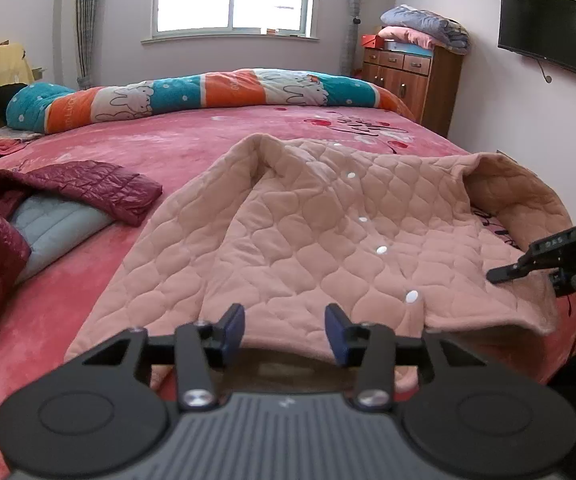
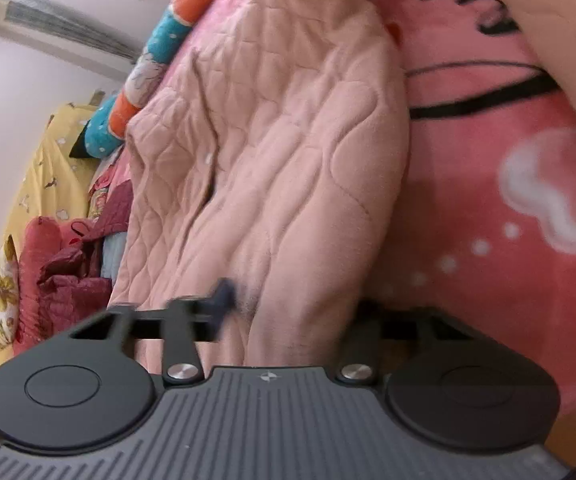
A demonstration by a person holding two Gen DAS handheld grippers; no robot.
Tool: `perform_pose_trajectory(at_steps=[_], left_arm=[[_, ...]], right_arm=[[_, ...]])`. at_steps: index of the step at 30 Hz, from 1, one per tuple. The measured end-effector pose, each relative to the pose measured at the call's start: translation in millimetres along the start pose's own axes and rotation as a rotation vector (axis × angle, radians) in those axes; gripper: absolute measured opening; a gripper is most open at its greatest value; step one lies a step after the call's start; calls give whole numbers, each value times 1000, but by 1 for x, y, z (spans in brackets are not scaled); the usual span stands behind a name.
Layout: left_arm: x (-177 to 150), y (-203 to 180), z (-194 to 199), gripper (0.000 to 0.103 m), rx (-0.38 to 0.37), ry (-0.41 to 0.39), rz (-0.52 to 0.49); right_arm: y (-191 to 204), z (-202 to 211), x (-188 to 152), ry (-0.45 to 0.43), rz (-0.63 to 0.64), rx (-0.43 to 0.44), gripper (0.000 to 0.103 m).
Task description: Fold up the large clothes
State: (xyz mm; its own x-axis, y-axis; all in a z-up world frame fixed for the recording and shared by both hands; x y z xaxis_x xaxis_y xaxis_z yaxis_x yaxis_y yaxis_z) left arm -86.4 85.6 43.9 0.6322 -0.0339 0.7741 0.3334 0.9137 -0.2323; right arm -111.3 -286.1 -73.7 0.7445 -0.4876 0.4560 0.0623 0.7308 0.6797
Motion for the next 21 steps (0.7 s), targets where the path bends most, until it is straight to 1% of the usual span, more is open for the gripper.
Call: perform_pose_trajectory(at_steps=[1, 2, 3, 4, 6, 9, 11, 14, 17, 18, 19, 21], left_arm=[[0, -1, 0, 48, -1, -1, -1], [1, -1, -1, 50, -1, -2, -1], [1, -1, -1, 55, 0, -3, 0], [2, -2, -2, 60, 5, -6, 1], [2, -3, -3, 64, 11, -9, 6], [4, -5, -5, 65, 10, -8, 5], [5, -5, -3, 67, 8, -12, 0], [10, -5, 0, 69, -1, -20, -1], [13, -5, 1, 74, -10, -33, 1], [13, -5, 1, 77, -13, -34, 3], [12, -5, 0, 80, -16, -31, 3], [9, -2, -7, 81, -14, -21, 0]], right_arm=[[4, 0, 0, -3, 23, -9, 30], [8, 1, 0, -10, 49, -19, 21], [15, 3, 1, -31, 69, -21, 17], [18, 7, 2, -61, 66, -6, 16], [23, 24, 5, -135, 21, 53, 14], [32, 51, 9, -233, -10, 116, 14], [41, 71, 11, -319, -62, 195, 14], [51, 96, 16, -411, -90, 252, 14], [48, 109, 15, -441, -113, 239, 14], [44, 112, 13, -445, -125, 230, 14], [40, 112, 10, -438, -121, 203, 13], [29, 103, 2, -388, -77, 79, 13]])
Point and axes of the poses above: each gripper's, at about its wrist camera, not at the fingertips, and z roughly against the way its jaws point, y to its left, x to its top, the point moved 9 cm from there along -z, roughly the way its jaws point, and after that the axes turned 13 degrees about z, right-handed, at the moved point
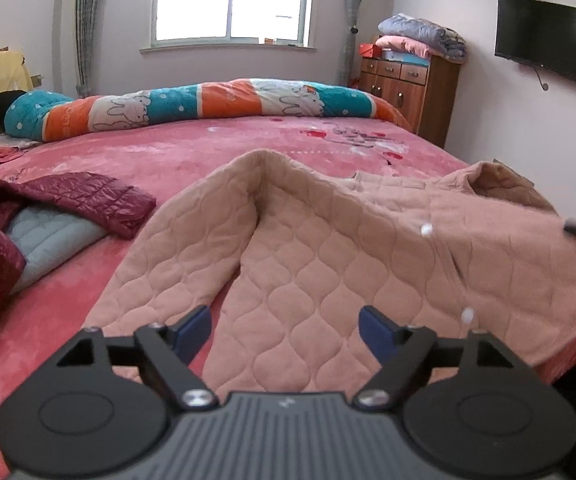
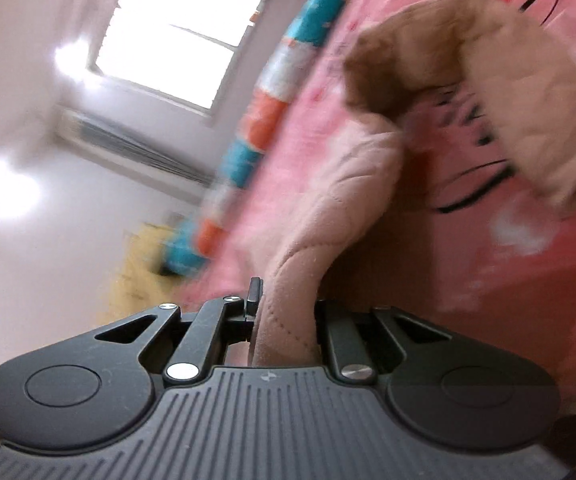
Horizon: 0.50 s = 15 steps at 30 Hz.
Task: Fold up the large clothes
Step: 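Spread the jacket flat on the bed with both grippers and release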
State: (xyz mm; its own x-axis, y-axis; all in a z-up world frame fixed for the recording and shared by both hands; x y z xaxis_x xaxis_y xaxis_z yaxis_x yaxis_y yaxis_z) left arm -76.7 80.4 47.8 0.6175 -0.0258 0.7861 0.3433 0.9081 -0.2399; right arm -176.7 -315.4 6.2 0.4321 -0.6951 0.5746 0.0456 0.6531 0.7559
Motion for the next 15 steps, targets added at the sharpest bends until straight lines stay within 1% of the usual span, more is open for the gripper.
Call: perform_pose_trajectory(at_steps=[2, 3, 4, 5, 7, 8, 9, 11, 13, 15], left_arm=[[-7, 5, -13, 81, 5, 24, -14], [-10, 9, -19, 81, 12, 39, -19], [-15, 16, -27, 80, 32, 59, -18], [-19, 24, -35, 80, 54, 78, -5], [-24, 37, -46, 78, 63, 98, 34], [-26, 43, -51, 78, 65, 103, 53], [-27, 47, -56, 78, 68, 107, 69], [-28, 53, -65, 78, 62, 111, 94], [-30, 55, -77, 78, 50, 125, 133], [-34, 59, -90, 78, 24, 160, 195]], right_arm=[[-18, -13, -14, 81, 74, -161, 14], [-27, -17, -18, 121, 114, -225, 16], [-34, -20, -23, 155, 151, -272, 17], [-40, -24, -28, 178, 171, -311, 22], [-50, -27, -28, 191, 153, -336, 29], [-53, -27, -27, 187, 146, -344, 42], [-54, -24, -29, 180, 146, -363, 58], [-56, -21, -25, 166, 167, -410, 67], [-50, -15, -19, 146, 195, -450, 70], [-47, -5, -15, 119, 216, -488, 81]])
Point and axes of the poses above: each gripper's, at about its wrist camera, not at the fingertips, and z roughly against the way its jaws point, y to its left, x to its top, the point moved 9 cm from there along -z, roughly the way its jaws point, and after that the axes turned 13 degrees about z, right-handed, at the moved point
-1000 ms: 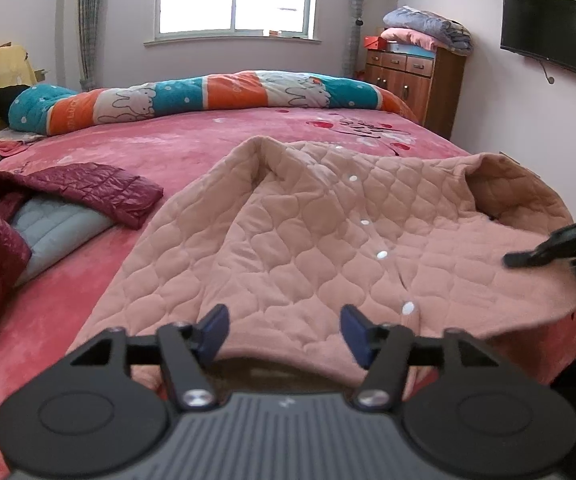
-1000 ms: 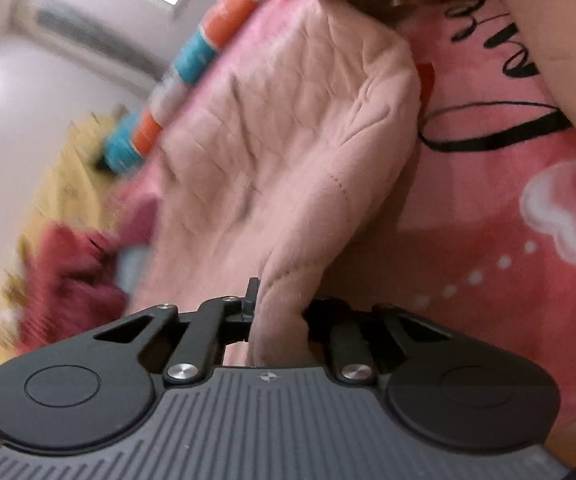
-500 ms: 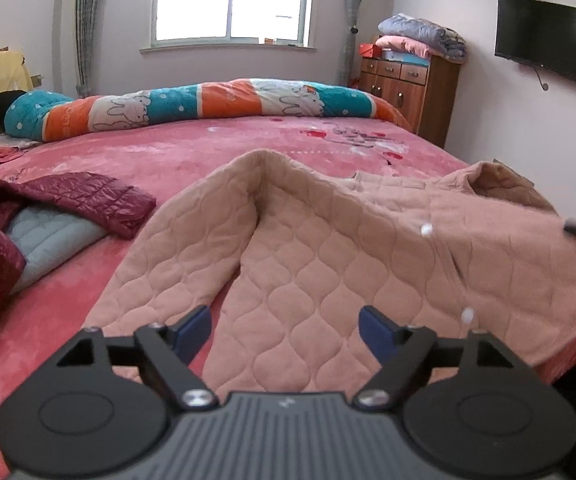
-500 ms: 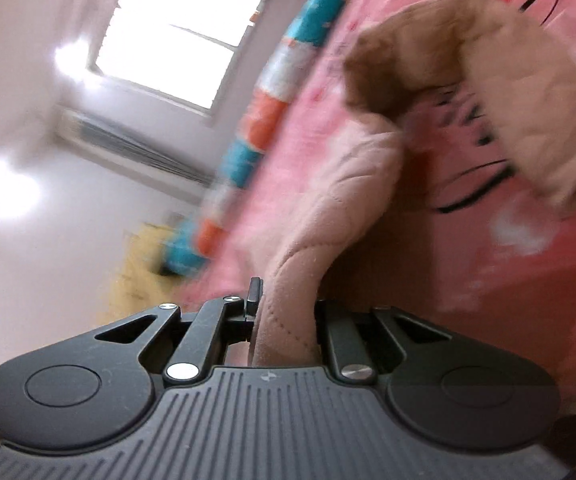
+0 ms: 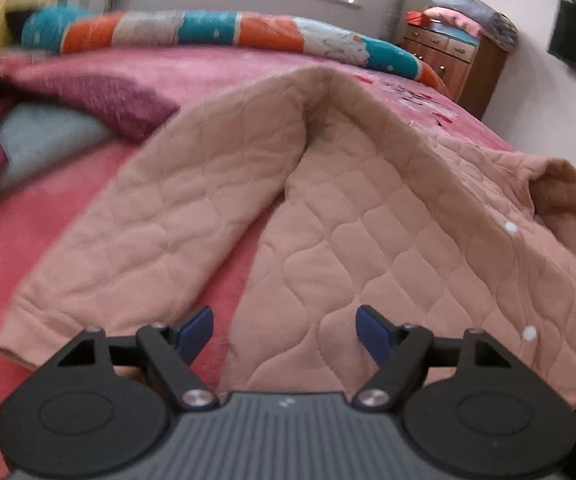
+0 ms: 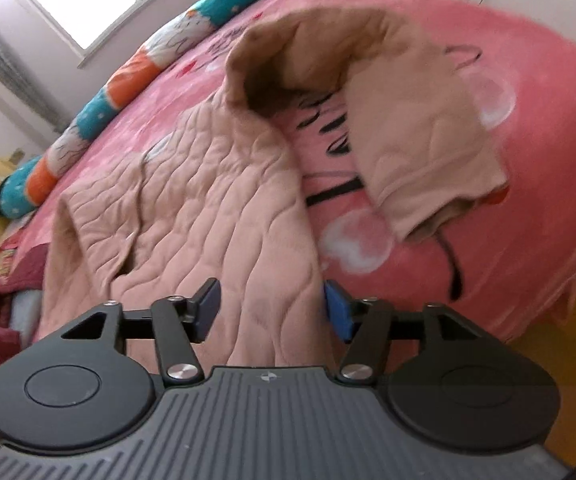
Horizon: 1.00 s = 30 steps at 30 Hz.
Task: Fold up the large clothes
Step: 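Spread the jacket flat on the bed with both grippers and release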
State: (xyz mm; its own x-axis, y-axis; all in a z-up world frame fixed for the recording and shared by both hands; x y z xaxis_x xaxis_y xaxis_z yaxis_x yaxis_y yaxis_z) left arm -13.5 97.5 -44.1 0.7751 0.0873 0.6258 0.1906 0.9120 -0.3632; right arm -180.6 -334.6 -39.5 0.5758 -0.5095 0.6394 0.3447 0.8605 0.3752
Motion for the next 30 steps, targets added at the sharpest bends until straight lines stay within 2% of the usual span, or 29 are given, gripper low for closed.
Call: perform_pose_trajectory(at_steps=[3, 5, 6, 7, 10, 13, 17, 22, 26, 28, 30], left_arm=[[-3, -3, -19, 76, -16, 33, 54], [-1, -4, -25, 65, 0, 19, 59], [0, -5, -26, 43, 2, 17, 63], [1, -8, -27, 27, -3, 23, 65], [2, -14, -18, 12, 12, 26, 46], [4, -23, 1, 8, 6, 8, 36], [2, -37, 35, 8, -56, 2, 43], [-19, -49, 71, 8, -109, 18, 34], [-37, -44, 66, 8, -83, 64, 48], [-43, -35, 56, 8, -68, 103, 77], [-48, -32, 51, 9, -55, 126, 102]], right_arm=[[5, 4, 8, -49, 22, -19, 93], [14, 8, 13, -84, 43, -19, 98], [20, 8, 15, -100, 59, -16, 99], [25, 9, 17, -111, 77, -14, 99], [47, 0, 23, -134, 128, -8, 101], [75, -10, 30, -166, 193, 35, 101], [112, -29, 36, -178, 292, 68, 102], [148, -50, 42, -207, 370, 132, 103], [170, -76, 45, -202, 378, 213, 103], [179, -91, 42, -200, 429, 240, 103], [184, -107, 36, -184, 513, 223, 103]])
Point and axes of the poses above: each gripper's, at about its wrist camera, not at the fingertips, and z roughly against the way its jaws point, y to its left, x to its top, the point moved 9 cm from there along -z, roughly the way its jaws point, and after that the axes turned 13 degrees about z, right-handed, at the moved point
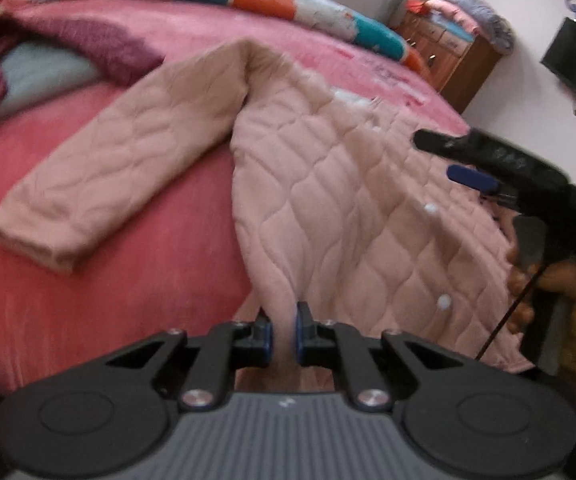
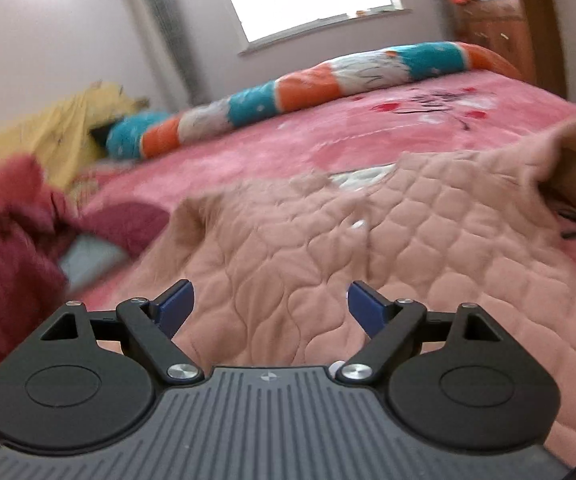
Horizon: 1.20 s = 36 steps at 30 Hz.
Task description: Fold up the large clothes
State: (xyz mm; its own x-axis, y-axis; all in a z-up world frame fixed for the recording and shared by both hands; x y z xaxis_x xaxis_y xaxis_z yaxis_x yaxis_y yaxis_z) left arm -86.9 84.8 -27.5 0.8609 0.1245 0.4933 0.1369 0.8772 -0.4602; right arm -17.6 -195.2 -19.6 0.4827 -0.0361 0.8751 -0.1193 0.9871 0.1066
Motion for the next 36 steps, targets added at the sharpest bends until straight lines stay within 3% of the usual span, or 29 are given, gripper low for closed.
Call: perform_pose_trajectory(at_steps=[3, 8, 13, 15, 20, 21, 25, 32, 35, 36], left_arm=[[6, 4, 7, 15, -11, -20, 47], [30, 13, 38, 30, 42, -150, 57], [69, 46, 62, 62, 162, -324, 126], [83, 72, 57, 66, 206, -333, 197], [89, 126, 35, 66, 317, -317, 361], [88, 134, 29, 66, 328, -310, 396], [80, 149, 5, 66, 303, -257, 474], [93, 134, -24, 64, 254, -266, 448], [97, 124, -32, 48, 250, -276, 407], [99, 124, -36, 38, 253, -274, 402]], right_arm=[[5, -25, -18, 51, 115, -11, 103], [-2, -56, -50, 146, 221, -15, 103], [-7, -58, -51, 141, 252, -8, 103], [-11, -59, -50, 140, 251, 2, 103], [-12, -58, -50, 143, 256, 12, 103], [5, -63, -52, 146, 256, 9, 103], [12, -64, -53, 154, 254, 12, 103], [10, -68, -52, 158, 248, 18, 103], [10, -68, -52, 156, 248, 16, 103], [10, -68, -52, 154, 246, 16, 103]])
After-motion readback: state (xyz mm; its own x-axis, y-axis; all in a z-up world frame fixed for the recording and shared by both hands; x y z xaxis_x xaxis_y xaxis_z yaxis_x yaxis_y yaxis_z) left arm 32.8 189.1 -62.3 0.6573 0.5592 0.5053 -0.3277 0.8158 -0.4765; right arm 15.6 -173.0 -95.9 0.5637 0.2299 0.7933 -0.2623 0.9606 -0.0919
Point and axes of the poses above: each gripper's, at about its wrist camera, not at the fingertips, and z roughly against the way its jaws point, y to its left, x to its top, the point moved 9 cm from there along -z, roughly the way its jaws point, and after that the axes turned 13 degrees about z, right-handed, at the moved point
